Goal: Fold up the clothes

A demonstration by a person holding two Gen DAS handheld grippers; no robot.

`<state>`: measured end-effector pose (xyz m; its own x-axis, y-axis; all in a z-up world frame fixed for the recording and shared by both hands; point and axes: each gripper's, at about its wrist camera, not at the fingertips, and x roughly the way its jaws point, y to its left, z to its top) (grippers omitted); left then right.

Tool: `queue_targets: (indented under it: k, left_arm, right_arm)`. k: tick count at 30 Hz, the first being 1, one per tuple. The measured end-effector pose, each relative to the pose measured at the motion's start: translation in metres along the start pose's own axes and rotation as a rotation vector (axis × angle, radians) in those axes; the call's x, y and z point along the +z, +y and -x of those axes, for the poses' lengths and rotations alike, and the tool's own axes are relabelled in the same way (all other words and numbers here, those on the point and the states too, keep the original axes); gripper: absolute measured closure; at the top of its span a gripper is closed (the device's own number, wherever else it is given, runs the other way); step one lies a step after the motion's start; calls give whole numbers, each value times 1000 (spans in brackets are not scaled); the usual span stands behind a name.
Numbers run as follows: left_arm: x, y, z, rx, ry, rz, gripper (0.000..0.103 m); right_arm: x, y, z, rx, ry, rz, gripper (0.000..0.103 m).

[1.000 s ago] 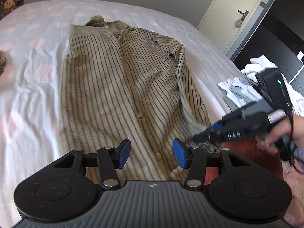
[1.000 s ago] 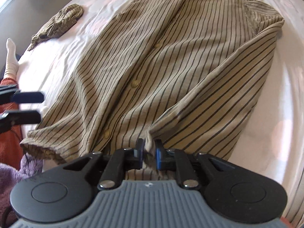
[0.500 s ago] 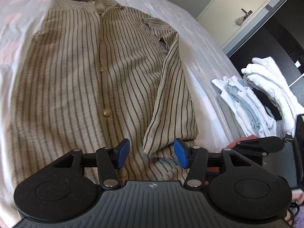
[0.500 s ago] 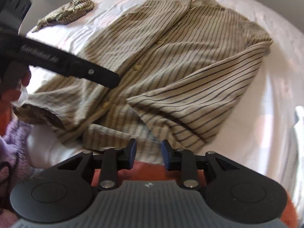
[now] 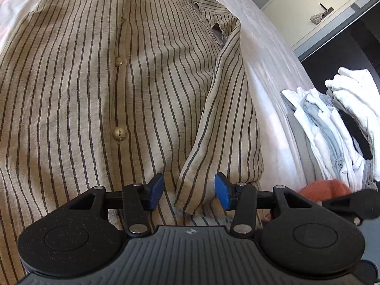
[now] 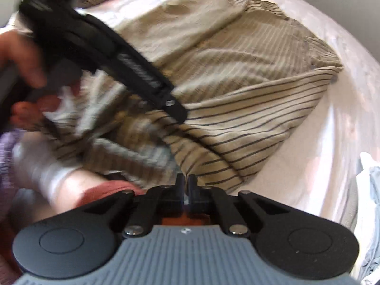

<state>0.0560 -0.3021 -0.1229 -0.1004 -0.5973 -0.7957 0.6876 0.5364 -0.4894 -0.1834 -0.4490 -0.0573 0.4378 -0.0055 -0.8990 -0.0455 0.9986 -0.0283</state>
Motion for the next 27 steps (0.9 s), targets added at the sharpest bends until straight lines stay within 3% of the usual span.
queue_targets:
  k: [12,13,17,20,22,24,27]
  left_arm:
    - [0,9,-10,-91,5,67,58]
    - [-2,6,-11,-90,3,54,61]
    - [-5,-8,-15,-24,15,-4,98]
    - [-5,-13,-17,27,33,-29,100]
    - [-5,-16,-17,61,43,-48,100]
    - [-4,-19,-17,95,53,-67,100]
    - [-4,-23,-18,138,67,-93,100]
  right_arm:
    - [-7,15,19,7,-5,9,100]
    - [-7,15,19,8,-6,2,100]
    - [-5,12,18,16,-3,-9,99]
    - [-2,10,23,32,5,14,96]
    - [2,5,30,55,5,42,91]
    - [7,-1,39,69,7,78,68]
    - [19,-17,52,32,30,150,64]
